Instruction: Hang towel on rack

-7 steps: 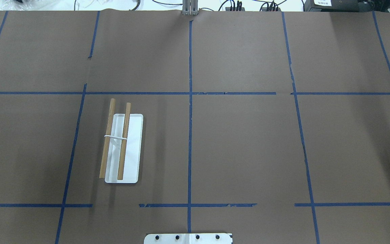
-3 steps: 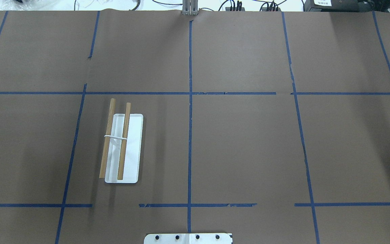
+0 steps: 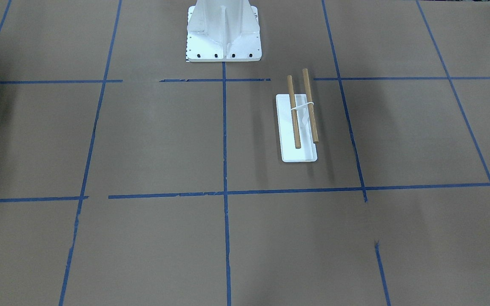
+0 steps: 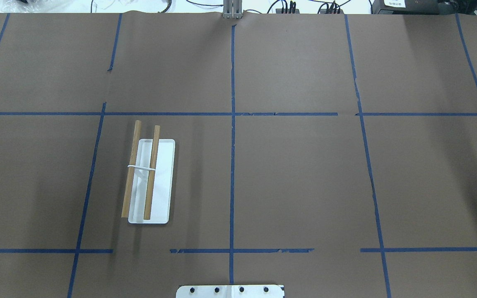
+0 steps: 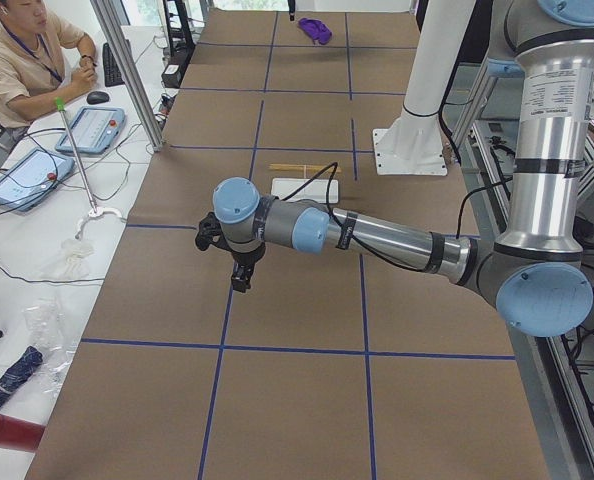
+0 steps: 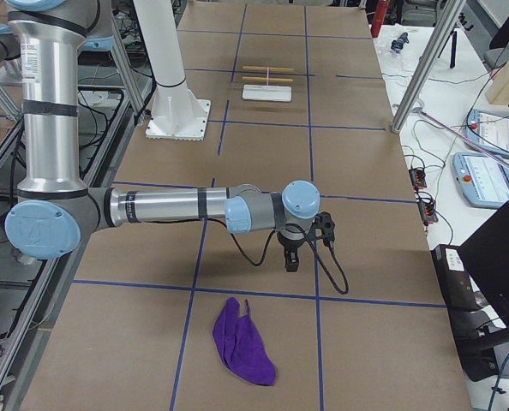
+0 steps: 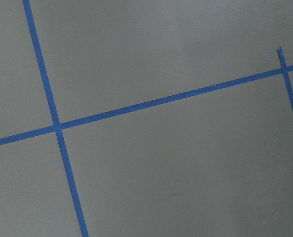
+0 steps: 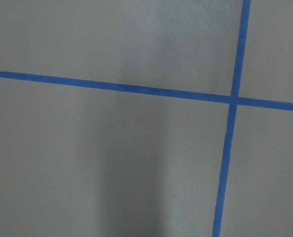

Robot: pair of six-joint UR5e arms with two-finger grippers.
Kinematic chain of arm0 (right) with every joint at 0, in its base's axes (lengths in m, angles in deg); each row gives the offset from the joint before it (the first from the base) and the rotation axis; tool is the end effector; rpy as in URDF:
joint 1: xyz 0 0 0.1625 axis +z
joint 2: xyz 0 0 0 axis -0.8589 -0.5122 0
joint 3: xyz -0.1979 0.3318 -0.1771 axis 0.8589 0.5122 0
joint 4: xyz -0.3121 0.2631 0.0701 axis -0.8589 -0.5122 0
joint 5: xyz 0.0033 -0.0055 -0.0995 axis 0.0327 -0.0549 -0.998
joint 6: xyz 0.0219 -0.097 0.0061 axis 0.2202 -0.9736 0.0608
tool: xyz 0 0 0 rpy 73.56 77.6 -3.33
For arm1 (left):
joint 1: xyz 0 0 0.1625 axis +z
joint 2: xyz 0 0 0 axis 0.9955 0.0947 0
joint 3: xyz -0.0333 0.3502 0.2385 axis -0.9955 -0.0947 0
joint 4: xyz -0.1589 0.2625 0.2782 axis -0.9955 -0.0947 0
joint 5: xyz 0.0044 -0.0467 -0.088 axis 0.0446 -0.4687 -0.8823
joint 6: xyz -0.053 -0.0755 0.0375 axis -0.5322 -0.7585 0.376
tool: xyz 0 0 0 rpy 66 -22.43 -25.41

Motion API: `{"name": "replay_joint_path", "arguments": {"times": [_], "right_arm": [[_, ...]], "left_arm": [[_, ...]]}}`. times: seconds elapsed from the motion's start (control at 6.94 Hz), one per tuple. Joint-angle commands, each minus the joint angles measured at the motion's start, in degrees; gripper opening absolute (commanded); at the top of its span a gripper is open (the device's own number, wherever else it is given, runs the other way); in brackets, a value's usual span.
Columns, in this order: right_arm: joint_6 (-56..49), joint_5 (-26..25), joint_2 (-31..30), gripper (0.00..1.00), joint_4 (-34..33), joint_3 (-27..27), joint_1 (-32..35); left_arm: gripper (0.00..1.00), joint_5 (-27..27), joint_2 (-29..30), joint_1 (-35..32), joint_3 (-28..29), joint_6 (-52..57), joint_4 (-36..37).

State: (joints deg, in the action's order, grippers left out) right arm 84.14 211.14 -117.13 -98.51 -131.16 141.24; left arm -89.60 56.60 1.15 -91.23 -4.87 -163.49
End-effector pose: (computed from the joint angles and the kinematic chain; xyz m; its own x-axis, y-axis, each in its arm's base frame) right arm -0.0093 -0.4849 0.6099 0.6402 -0.1255 0.7579 0.0820 0.9921 0.0950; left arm 0.0033 -0.5013 0.5351 0.5789 0.2780 -0.7666 -0.1282 0.9594 0.2511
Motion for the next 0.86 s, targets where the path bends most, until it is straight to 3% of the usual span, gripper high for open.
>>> {"name": "replay_joint_path", "arguments": {"times": [0.0,0.14,0.29,0.43,0.72], "right_arm": [[0.1,-0.2,-1.4,1.0,1.9,0.0,-0.8],[-0.1,-3.3,-6.6,1.0,2.4,0.2,-0.8],[0.0,-6.5,-8.5,0.93,2.5,0.2,-0.8],[-0.5,-6.9,-9.7,0.81,4.2,3.5,-0.1],[-0.5,-6.3,-4.8,0.76,12.6,18.9,7.0]], "left_arm": [[1.0,-0.1,0.1,0.0,-0.4,0.0,-1.1],[1.0,0.0,0.0,0.0,-0.2,-0.2,-2.8],[1.0,0.0,-0.1,-0.1,-0.3,-0.2,-2.9],[1.0,-0.1,-0.1,-0.1,-0.6,-0.2,-2.9],[1.0,-0.1,-0.1,-0.1,-1.3,-0.3,-2.9]]}}
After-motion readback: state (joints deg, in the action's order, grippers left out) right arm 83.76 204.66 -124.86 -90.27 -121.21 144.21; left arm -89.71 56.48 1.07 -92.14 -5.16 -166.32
